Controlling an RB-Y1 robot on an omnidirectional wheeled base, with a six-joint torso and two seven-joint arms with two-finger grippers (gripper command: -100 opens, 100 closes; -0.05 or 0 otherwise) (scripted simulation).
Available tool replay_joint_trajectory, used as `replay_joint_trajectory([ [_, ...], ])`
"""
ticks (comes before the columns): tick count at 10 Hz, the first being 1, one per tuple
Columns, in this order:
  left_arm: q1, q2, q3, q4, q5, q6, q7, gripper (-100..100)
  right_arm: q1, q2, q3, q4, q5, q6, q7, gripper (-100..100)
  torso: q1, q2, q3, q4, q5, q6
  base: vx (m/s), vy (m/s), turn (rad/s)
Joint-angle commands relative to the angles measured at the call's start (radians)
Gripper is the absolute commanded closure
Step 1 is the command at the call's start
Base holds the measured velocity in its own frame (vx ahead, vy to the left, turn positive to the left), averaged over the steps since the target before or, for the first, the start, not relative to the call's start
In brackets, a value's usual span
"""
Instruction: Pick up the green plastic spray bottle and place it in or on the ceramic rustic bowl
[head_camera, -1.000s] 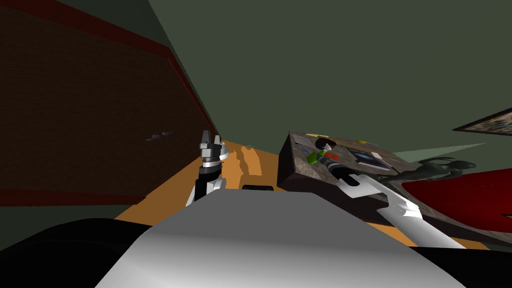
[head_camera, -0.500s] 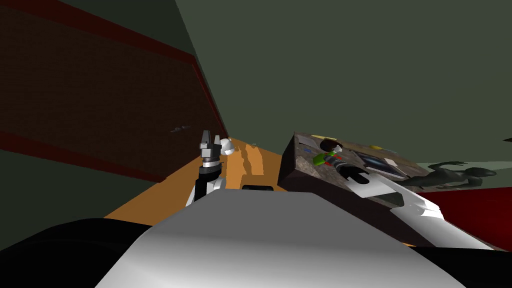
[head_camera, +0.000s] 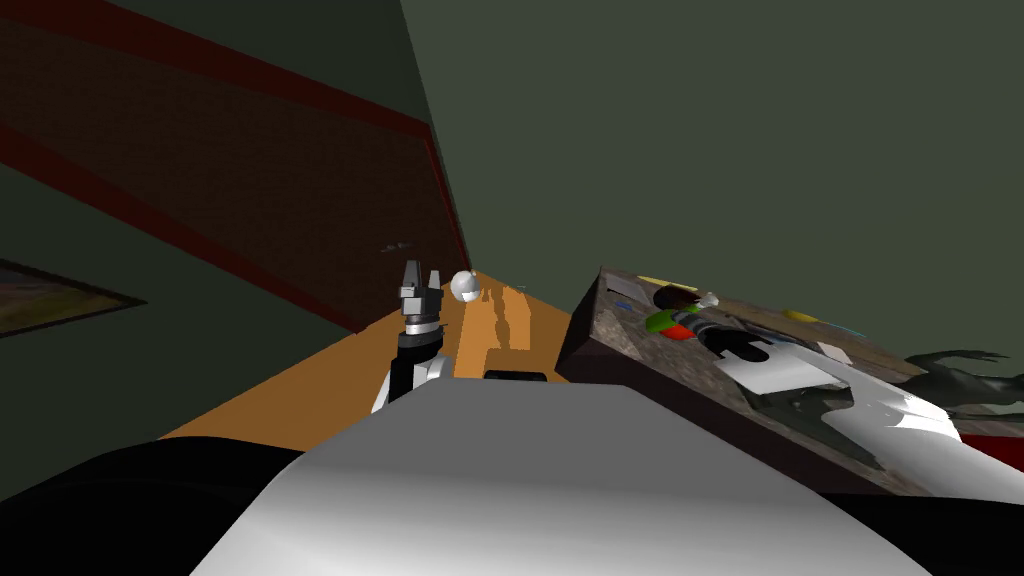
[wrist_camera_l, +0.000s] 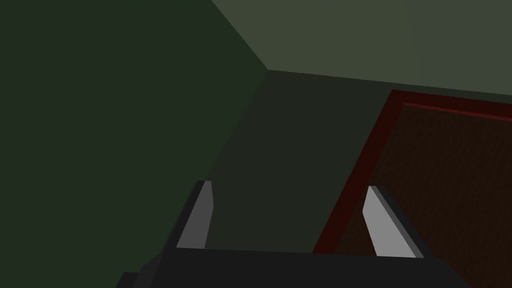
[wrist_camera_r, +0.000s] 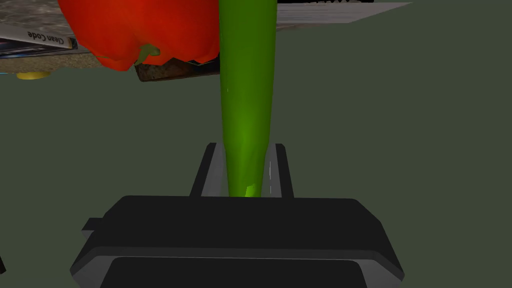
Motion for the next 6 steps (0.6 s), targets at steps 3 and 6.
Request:
replay_joint_trajectory([
  [3,0.000,0.000,0.000,0.000,0.000,0.000,0.000,0,0.012,-0.061,-0.018,0.051,-0.039,0.030,-0.029,100,0.000,-0.002,-0.001,-0.001,0.000,0.001,-0.081,-0.103,0.186],
  [6,0.000,0.000,0.000,0.000,0.000,0.000,0.000,0,0.021,-0.121,-0.031,0.115,-0.068,0.053,-0.056,100,0.000,-0.003,-0.002,-0.001,0.001,-0.001,-0.077,-0.130,0.289],
])
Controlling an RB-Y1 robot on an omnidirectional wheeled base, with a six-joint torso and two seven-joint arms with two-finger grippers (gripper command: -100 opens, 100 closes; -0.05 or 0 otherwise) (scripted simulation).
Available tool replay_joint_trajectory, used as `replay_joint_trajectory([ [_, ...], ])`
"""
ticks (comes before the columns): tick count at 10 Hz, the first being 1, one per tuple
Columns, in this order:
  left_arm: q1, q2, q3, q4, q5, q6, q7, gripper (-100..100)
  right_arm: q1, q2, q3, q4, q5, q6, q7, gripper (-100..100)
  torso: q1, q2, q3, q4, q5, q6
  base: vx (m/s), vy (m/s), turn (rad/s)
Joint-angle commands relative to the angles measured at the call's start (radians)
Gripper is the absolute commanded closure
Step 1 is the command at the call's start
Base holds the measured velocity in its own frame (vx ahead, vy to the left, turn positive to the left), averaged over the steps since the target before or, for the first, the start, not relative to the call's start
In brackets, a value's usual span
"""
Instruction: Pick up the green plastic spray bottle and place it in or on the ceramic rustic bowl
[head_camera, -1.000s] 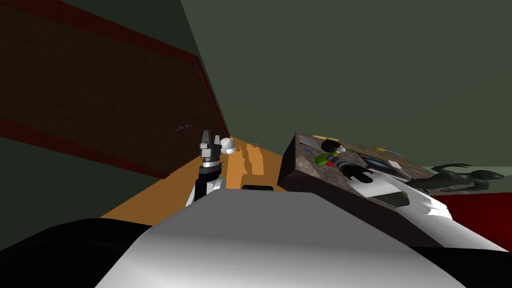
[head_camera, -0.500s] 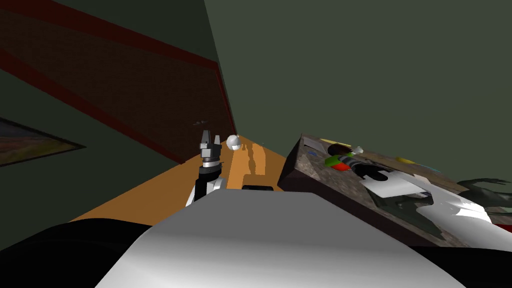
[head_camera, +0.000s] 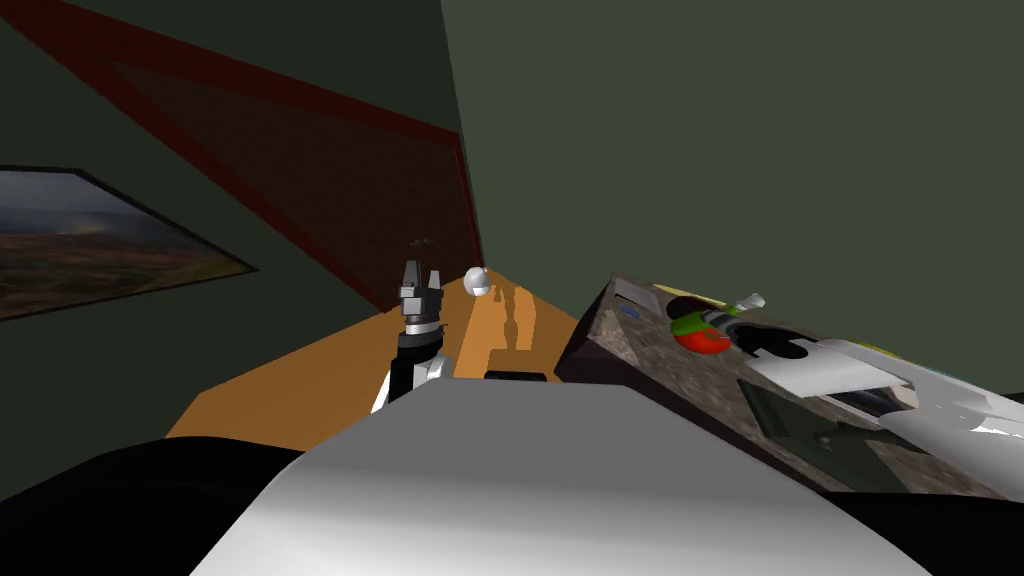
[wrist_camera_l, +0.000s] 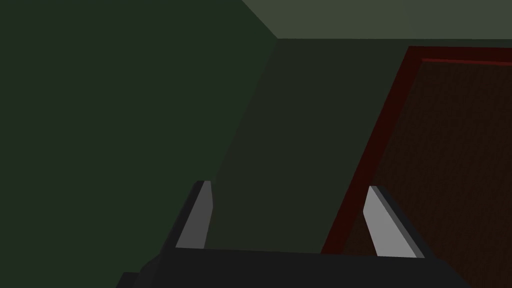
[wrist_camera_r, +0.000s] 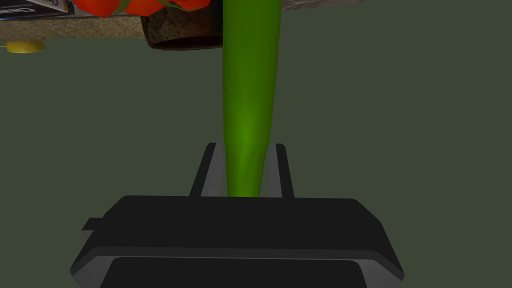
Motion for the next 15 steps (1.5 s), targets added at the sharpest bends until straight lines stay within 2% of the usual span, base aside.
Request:
replay_joint_trajectory([
  [1,0.000,0.000,0.000,0.000,0.000,0.000,0.000,0,-0.011,-0.038,0.004,0.046,-0.016,0.009,-0.012,100,0.000,0.000,0.000,0.000,0.000,0.000,-0.067,-0.153,0.295],
  [5,0.000,0.000,0.000,0.000,0.000,0.000,0.000,0,0.004,-0.106,-0.011,0.128,-0.026,0.028,-0.042,100,0.000,-0.001,-0.001,0.000,0.000,0.002,-0.082,-0.160,0.254],
  [11,0.000,0.000,0.000,0.000,0.000,0.000,0.000,0,0.032,-0.203,-0.032,0.249,-0.013,0.048,-0.083,100,0.000,-0.004,-0.002,-0.001,0.001,0.000,-0.065,-0.183,0.252],
  [12,0.000,0.000,0.000,0.000,0.000,0.000,0.000,0,0.018,-0.190,-0.021,0.242,-0.014,0.043,-0.076,100,-0.001,-0.004,-0.003,-0.001,0.001,0.000,-0.030,-0.101,0.070],
  [13,0.001,0.000,0.000,0.000,0.000,0.000,0.000,0,0.017,-0.194,-0.022,0.245,-0.013,0.043,-0.077,-100,0.005,-0.006,-0.004,-0.002,0.000,0.002,-0.004,-0.019,-0.004],
  [15,0.001,0.000,0.000,0.000,0.000,0.000,0.000,0,0.017,-0.194,-0.022,0.245,-0.013,0.043,-0.077,-100,0.011,-0.008,-0.005,-0.003,0.002,0.002,-0.001,-0.004,0.001],
])
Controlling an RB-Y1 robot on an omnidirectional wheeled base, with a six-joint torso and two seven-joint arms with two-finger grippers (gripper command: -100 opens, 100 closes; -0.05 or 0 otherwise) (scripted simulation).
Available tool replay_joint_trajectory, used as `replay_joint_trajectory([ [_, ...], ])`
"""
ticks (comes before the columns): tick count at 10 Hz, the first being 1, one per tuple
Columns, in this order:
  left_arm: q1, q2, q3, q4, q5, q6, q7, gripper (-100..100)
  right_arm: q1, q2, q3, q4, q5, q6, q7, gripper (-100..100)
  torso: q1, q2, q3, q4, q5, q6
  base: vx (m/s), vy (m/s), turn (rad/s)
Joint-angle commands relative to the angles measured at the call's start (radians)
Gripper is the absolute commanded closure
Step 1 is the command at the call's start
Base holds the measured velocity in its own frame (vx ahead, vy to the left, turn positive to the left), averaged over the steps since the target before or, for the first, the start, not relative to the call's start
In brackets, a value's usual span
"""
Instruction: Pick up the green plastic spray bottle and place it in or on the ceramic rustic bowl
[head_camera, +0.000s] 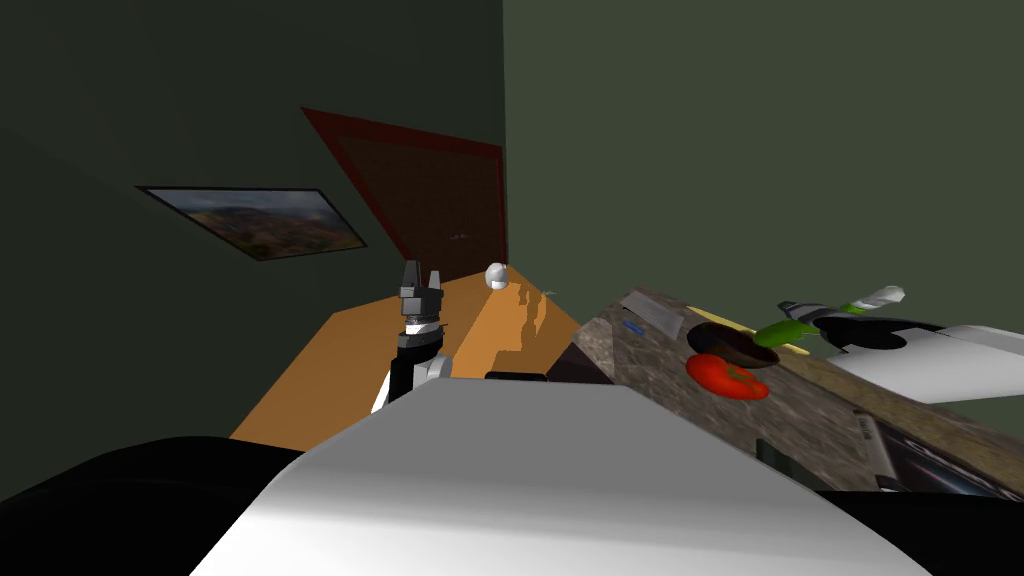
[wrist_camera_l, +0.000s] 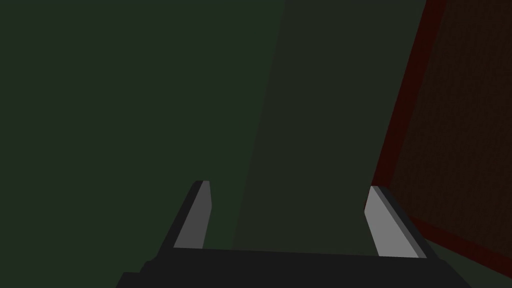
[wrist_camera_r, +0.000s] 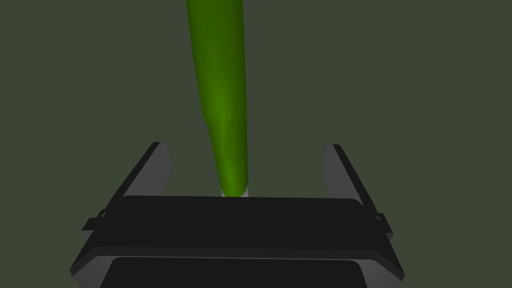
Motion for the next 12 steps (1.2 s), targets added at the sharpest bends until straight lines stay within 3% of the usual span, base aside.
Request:
replay_joint_trajectory([
  [1,0.000,0.000,0.000,0.000,0.000,0.000,0.000,0,0.000,0.000,0.000,0.000,0.000,0.000,0.000,-100,0.000,0.000,0.000,0.000,0.000,0.000,0.000,0.000,0.000],
  [2,0.000,0.000,0.000,0.000,0.000,0.000,0.000,0,0.000,0.000,0.000,0.000,0.000,0.000,0.000,-100,0.000,0.000,0.000,0.000,0.000,0.000,0.000,0.000,0.000],
  [3,0.000,0.000,0.000,0.000,0.000,0.000,0.000,0,0.000,0.000,0.000,0.000,0.000,0.000,0.000,0,0.000,0.000,0.000,0.000,0.000,0.000,0.000,0.000,0.000],
  [4,0.000,0.000,0.000,0.000,0.000,0.000,0.000,0,0.016,-0.044,-0.010,-0.028,-0.034,0.021,-0.008,-100,0.001,0.000,0.000,0.000,0.000,0.000,-0.017,-0.011,-0.083],
  [5,0.000,0.000,0.000,0.000,0.000,0.000,0.000,0,0.016,-0.044,-0.010,-0.028,-0.034,0.021,-0.008,-100,0.001,0.001,0.000,0.000,0.001,0.000,-0.018,-0.014,-0.071],
  [12,0.000,0.000,0.000,0.000,0.000,0.000,0.000,0,0.073,-0.199,-0.046,-0.126,-0.151,0.093,-0.037,-100,0.000,0.001,0.001,0.000,0.000,0.000,-0.021,-0.014,-0.068],
])
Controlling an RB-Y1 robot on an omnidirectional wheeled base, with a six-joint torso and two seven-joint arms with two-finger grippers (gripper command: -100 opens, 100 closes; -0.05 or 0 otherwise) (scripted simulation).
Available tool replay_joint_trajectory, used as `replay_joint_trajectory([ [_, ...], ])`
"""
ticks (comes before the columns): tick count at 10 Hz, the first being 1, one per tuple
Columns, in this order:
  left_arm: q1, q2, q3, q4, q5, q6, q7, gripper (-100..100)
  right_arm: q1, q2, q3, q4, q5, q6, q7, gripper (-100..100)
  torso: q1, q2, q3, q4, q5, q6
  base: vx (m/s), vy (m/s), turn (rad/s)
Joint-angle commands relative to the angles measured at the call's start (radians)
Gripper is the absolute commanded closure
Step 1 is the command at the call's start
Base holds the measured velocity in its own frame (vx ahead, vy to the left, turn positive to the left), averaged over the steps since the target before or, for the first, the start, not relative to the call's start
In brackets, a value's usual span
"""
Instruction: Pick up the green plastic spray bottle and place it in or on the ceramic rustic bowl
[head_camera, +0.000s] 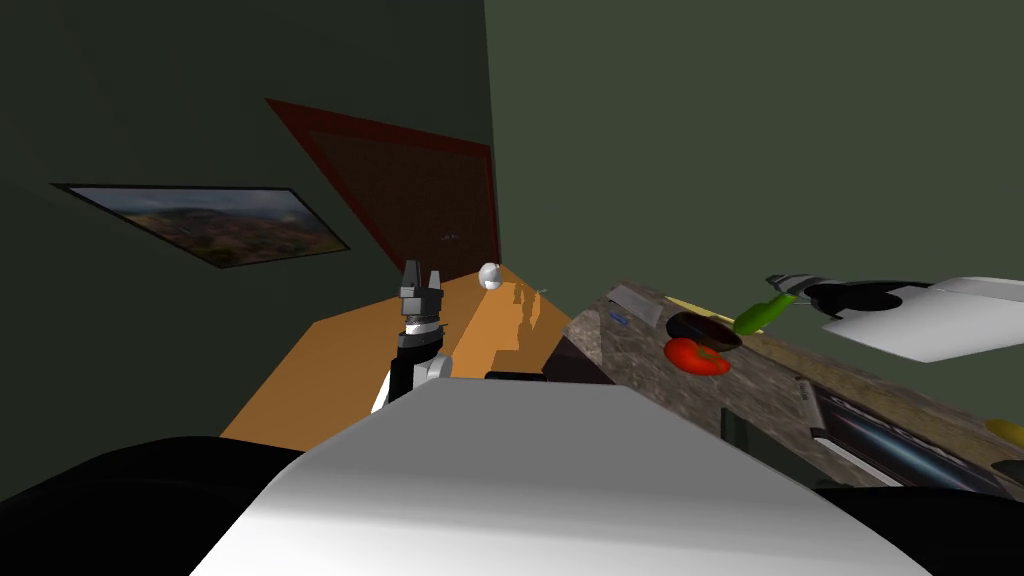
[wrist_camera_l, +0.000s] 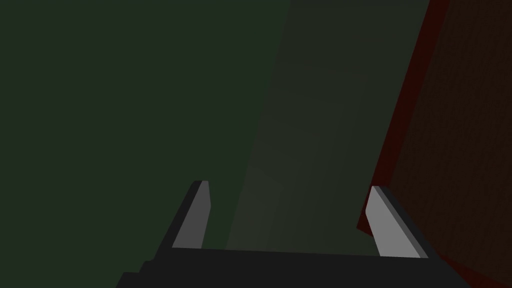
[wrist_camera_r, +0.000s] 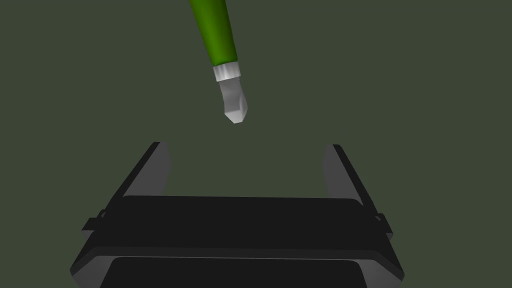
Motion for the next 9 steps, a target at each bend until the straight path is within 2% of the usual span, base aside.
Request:
replay_joint_trajectory([
  [1,0.000,0.000,0.000,0.000,0.000,0.000,0.000,0,-0.004,-0.038,0.011,-0.012,-0.028,0.012,-0.008,-100,0.000,0.000,0.000,0.000,0.000,0.000,-0.024,-0.017,-0.067],
  [2,0.000,0.000,0.000,0.000,0.000,0.000,0.000,0,-0.004,-0.038,0.011,-0.012,-0.028,0.012,-0.008,-100,0.000,0.000,0.000,0.000,0.000,0.000,-0.013,-0.009,-0.012],
  [3,0.000,0.000,0.000,0.000,0.000,0.000,0.000,0,0.013,-0.028,-0.011,-0.019,-0.023,0.015,-0.003,-100,0.000,-0.001,0.000,0.000,0.000,0.000,0.000,0.000,0.000],
  [4,0.000,0.000,0.000,0.000,0.000,0.000,0.000,0,0.012,-0.029,-0.009,-0.019,-0.023,0.015,-0.004,0,0.000,-0.001,-0.001,0.000,0.000,0.000,0.000,0.000,0.000],
  [9,0.000,0.000,0.000,0.000,0.000,0.000,0.000,0,0.012,-0.029,-0.010,-0.019,-0.023,0.015,-0.004,0,0.001,-0.002,-0.001,0.000,0.000,0.000,0.000,0.000,0.000],
])
